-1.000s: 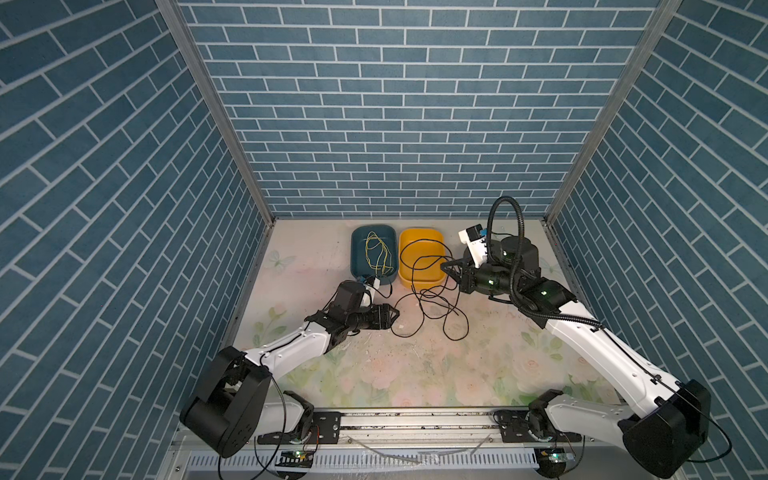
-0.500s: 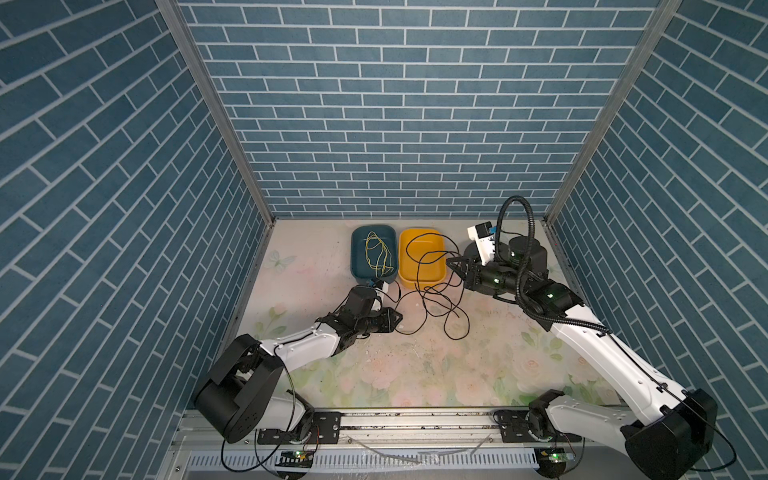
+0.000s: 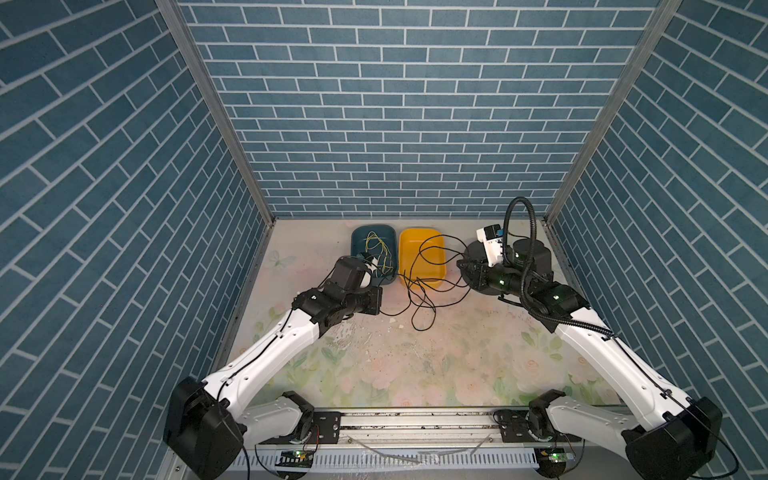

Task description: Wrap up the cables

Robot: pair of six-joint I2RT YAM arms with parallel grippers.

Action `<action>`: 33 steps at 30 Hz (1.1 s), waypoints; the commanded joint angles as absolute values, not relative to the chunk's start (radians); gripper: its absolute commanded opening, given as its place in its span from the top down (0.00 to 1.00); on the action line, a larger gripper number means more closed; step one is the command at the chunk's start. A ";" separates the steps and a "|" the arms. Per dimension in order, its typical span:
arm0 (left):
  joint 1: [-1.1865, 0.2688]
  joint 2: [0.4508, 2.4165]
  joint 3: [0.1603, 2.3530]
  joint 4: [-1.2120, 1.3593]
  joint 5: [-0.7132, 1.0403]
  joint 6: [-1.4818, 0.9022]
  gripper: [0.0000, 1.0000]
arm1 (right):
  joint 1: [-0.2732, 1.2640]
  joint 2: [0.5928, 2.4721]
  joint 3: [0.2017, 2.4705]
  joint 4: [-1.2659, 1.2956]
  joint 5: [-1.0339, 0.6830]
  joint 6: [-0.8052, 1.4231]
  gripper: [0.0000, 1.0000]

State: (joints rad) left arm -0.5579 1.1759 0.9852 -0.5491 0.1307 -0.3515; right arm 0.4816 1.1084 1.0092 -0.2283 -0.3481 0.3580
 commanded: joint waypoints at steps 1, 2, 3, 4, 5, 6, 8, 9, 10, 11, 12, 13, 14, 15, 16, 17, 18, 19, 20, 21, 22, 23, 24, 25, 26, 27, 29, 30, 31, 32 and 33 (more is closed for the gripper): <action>-0.521 1.149 1.035 -0.772 0.050 -0.258 1.00 | 0.464 1.079 0.984 -0.278 -0.260 0.324 1.00; -0.504 1.139 1.044 -0.791 0.070 -0.248 1.00 | 0.461 1.083 0.989 -0.298 -0.222 0.324 1.00; -0.482 1.126 1.049 -0.799 0.107 -0.240 1.00 | 0.459 1.090 0.995 -0.323 -0.177 0.322 1.00; -0.459 1.113 1.050 -0.798 0.158 -0.237 1.00 | 0.458 1.094 0.999 -0.340 -0.142 0.322 1.00; -0.428 1.096 1.048 -0.791 0.235 -0.235 1.00 | 0.454 1.100 0.999 -0.352 -0.111 0.321 1.00; -0.396 1.086 1.049 -0.787 0.303 -0.235 1.00 | 0.451 1.103 0.997 -0.360 -0.094 0.321 1.00; -0.366 1.078 1.069 -0.806 0.364 -0.230 1.00 | 0.446 1.105 0.990 -0.361 -0.066 0.318 1.00; -0.364 1.078 1.084 -0.826 0.371 -0.220 1.00 | 0.443 1.104 0.987 -0.361 -0.055 0.318 1.00; -0.361 1.080 1.097 -0.843 0.374 -0.213 1.00 | 0.442 1.105 0.986 -0.362 -0.044 0.318 1.00; -0.360 1.085 1.112 -0.862 0.372 -0.207 1.00 | 0.438 1.107 0.985 -0.367 -0.022 0.320 1.00; -0.355 1.086 1.123 -0.877 0.368 -0.200 1.00 | 0.433 1.113 0.986 -0.375 0.002 0.325 1.00; -0.349 1.084 1.130 -0.885 0.363 -0.196 1.00 | 0.428 1.119 0.989 -0.384 0.023 0.330 1.00; -0.343 1.081 1.135 -0.890 0.359 -0.189 1.00 | 0.422 1.127 0.994 -0.394 0.044 0.335 1.00; -0.336 1.076 1.138 -0.893 0.354 -0.186 1.00 | 0.414 1.133 0.996 -0.404 0.067 0.345 1.00; -0.330 1.074 1.139 -0.894 0.349 -0.186 1.00 | 0.407 1.136 0.996 -0.411 0.082 0.353 1.00; -0.328 1.069 1.141 -0.896 0.342 -0.186 1.00 | 0.399 1.139 0.993 -0.414 0.087 0.362 1.00; -0.327 1.068 1.141 -0.895 0.341 -0.188 1.00 | 0.388 1.140 0.988 -0.415 0.077 0.367 1.00; -0.327 1.066 1.141 -0.892 0.349 -0.190 1.00 | 0.381 1.140 0.986 -0.413 0.060 0.367 1.00; -0.326 1.064 1.137 -0.884 0.367 -0.190 1.00 | 0.376 1.142 0.980 -0.410 0.034 0.365 1.00; -0.327 1.063 1.132 -0.870 0.390 -0.192 1.00 | 0.374 1.142 0.978 -0.401 -0.012 0.356 1.00; -0.326 1.062 1.124 -0.855 0.414 -0.193 1.00 | 0.372 1.146 0.975 -0.393 -0.066 0.344 0.98; -0.327 1.057 1.113 -0.833 0.442 -0.194 1.00 | 0.373 1.151 0.973 -0.383 -0.131 0.334 0.94; -0.327 1.054 1.101 -0.812 0.461 -0.204 1.00 | 0.372 1.158 0.968 -0.369 -0.197 0.327 0.89; -0.326 1.050 1.091 -0.792 0.476 -0.215 1.00 | 0.372 1.163 0.963 -0.355 -0.253 0.322 0.85; -0.328 1.046 1.075 -0.761 0.492 -0.233 1.00 | 0.371 1.175 0.962 -0.346 -0.312 0.316 0.80; -0.327 1.043 1.055 -0.730 0.511 -0.252 1.00 | 0.371 1.188 0.962 -0.342 -0.359 0.314 0.74; -0.328 1.045 1.023 -0.675 0.538 -0.287 1.00 | 0.372 1.216 0.967 -0.342 -0.411 0.310 0.63; -0.328 1.050 1.011 -0.656 0.545 -0.301 1.00 | 0.371 1.229 0.967 -0.340 -0.425 0.311 0.56; -0.328 1.051 1.002 -0.644 0.547 -0.312 1.00 | 0.373 1.237 0.965 -0.339 -0.431 0.313 0.51; -0.328 1.054 0.995 -0.633 0.548 -0.319 1.00 | 0.371 1.243 0.964 -0.339 -0.436 0.314 0.46; -0.328 1.053 0.990 -0.625 0.548 -0.329 1.00 | 0.372 1.246 0.962 -0.332 -0.443 0.316 0.39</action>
